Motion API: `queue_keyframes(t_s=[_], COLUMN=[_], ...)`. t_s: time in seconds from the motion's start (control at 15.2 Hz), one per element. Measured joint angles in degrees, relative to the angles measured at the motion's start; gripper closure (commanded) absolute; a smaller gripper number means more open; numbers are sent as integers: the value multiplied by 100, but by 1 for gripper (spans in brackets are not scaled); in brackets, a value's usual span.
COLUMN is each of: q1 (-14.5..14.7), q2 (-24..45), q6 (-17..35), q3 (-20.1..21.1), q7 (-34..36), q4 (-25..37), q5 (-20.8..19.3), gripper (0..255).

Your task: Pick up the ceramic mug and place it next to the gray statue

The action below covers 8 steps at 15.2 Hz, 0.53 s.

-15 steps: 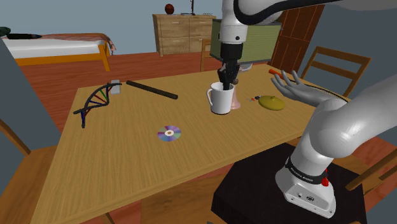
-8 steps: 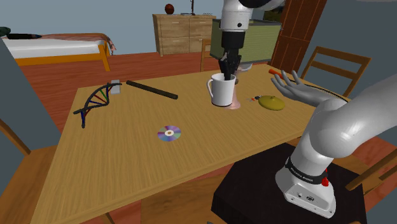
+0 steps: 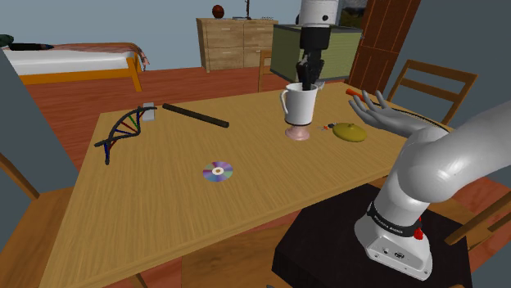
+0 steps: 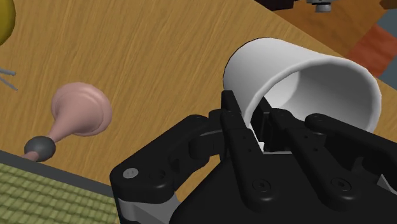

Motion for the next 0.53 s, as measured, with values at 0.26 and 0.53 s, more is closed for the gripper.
queue_keyframes(t_s=[0.26,0.53], q1=[-148,-356], q2=[-519,-904], q6=[-200,-463], q3=[-328,-791], q7=[-381,-903], q4=[-342,-473], q5=[-249,-633], gripper=[255,255])
